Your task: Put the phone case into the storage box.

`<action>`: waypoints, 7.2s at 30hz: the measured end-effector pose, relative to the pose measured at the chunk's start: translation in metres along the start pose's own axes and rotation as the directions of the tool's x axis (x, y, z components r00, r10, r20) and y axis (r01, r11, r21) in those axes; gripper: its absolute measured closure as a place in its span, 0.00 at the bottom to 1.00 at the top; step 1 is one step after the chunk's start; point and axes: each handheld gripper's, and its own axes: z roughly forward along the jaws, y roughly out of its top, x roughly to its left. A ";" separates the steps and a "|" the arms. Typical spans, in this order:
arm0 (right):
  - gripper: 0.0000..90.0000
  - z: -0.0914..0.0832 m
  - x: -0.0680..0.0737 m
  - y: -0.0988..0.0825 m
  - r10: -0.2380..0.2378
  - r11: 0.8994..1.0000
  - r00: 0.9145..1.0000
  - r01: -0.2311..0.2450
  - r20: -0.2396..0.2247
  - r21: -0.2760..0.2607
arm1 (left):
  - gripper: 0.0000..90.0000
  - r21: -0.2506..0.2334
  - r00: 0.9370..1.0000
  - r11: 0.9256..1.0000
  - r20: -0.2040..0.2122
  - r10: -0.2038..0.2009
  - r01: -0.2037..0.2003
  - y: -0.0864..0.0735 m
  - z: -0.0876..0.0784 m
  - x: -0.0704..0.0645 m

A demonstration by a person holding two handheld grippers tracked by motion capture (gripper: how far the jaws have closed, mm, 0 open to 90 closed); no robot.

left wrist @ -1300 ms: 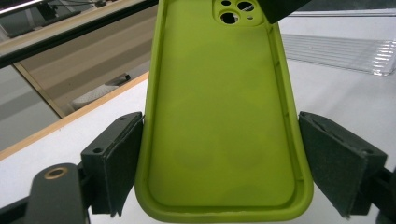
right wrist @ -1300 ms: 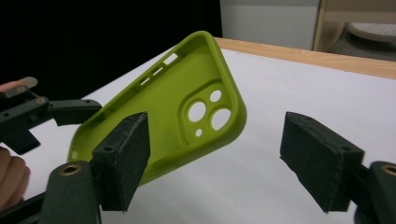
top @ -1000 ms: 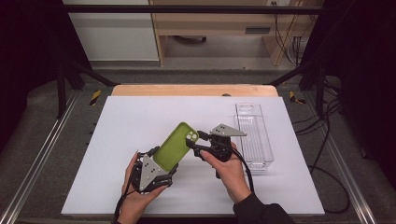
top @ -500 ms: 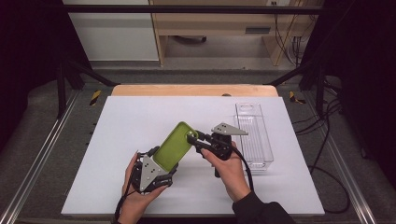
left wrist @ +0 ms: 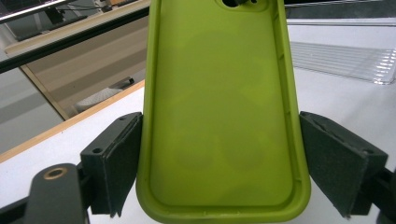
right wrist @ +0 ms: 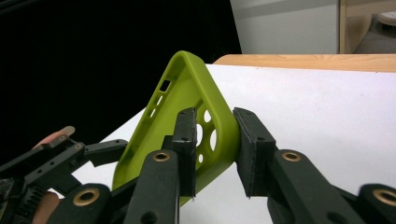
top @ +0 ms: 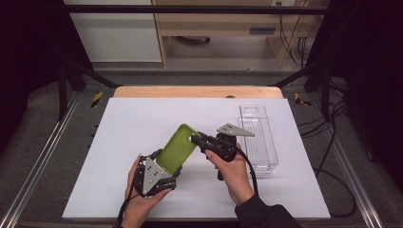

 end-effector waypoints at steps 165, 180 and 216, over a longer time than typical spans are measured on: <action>0.85 -0.050 -0.207 0.085 -0.423 0.905 0.813 0.360 0.401 0.225 | 0.03 -0.006 0.954 0.956 -0.067 -0.292 0.292 -0.045 -0.028 0.061; 0.85 -0.046 -0.208 0.082 -0.426 0.904 0.811 0.361 0.400 0.230 | 0.03 -0.006 0.954 0.957 -0.067 -0.291 0.292 -0.045 -0.029 0.061; 0.83 -0.032 -0.204 0.082 -0.409 0.913 0.781 0.346 0.472 0.217 | 0.03 -0.005 0.954 0.957 -0.071 -0.291 0.292 -0.045 -0.029 0.061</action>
